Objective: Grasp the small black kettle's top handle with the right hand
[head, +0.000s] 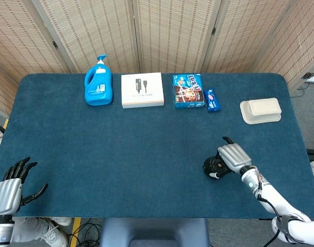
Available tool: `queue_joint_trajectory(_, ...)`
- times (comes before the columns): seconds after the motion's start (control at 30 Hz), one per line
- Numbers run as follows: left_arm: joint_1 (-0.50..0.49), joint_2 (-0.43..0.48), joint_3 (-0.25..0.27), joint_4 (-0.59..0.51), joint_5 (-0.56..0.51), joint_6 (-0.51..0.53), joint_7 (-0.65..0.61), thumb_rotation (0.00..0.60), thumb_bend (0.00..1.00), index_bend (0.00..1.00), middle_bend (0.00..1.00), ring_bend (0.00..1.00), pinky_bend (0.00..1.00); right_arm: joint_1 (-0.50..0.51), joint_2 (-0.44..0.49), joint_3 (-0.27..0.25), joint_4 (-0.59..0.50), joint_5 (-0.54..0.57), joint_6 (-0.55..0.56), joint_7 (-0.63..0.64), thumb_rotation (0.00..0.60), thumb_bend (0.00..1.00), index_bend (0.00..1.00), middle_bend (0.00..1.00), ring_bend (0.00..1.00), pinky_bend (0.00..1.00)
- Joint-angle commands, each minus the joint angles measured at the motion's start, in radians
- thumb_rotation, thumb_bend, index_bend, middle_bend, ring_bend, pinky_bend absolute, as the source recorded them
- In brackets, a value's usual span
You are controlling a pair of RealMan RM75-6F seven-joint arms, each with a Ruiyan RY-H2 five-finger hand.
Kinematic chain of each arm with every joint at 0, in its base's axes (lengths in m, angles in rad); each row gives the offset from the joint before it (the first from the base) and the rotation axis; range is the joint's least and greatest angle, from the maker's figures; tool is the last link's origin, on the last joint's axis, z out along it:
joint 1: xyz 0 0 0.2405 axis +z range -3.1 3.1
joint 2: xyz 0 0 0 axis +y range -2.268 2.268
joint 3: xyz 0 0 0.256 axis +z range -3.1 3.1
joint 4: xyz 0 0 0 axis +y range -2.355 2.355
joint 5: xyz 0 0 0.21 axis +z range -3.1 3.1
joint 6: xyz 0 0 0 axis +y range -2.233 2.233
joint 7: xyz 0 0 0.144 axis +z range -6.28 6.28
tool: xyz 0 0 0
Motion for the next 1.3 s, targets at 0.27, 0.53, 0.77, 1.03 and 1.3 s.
queue_joint_trajectory(0.27,-0.001,0.002,0.0,-0.002,0.003,0.002,0.001,0.038,0.15,0.21,0.1,0.11,0.14,-0.004,-0.006,-0.005,-0.003,0.014,0.025,-0.022,0.411,0.0,1.0,1.0,0.97,0.11)
queue_joint_trajectory(0.53,-0.004,0.002,0.002,0.005,0.004,-0.006,-0.014,0.0,0.15,0.21,0.1,0.11,0.14,-0.015,-0.027,-0.002,0.016,-0.008,0.048,-0.017,0.41,0.31,1.0,1.0,1.0,0.22)
queue_joint_trajectory(0.77,-0.005,-0.001,0.002,0.012,0.002,-0.009,-0.017,0.0,0.15,0.21,0.1,0.11,0.14,-0.019,-0.04,0.002,0.029,-0.028,0.063,-0.015,0.407,0.45,1.0,1.0,1.0,0.25)
queue_joint_trajectory(1.03,-0.008,-0.004,0.0,0.019,-0.004,-0.014,-0.018,0.0,0.15,0.21,0.1,0.11,0.14,-0.014,-0.062,0.006,0.042,-0.06,0.085,-0.057,0.408,0.52,1.0,1.0,1.0,0.38)
queue_joint_trajectory(1.3,-0.007,-0.008,0.0,0.026,-0.012,-0.015,-0.018,0.0,0.15,0.21,0.1,0.11,0.14,0.016,-0.089,0.017,0.045,-0.016,0.084,-0.138,0.438,0.54,1.0,1.0,1.0,0.42)
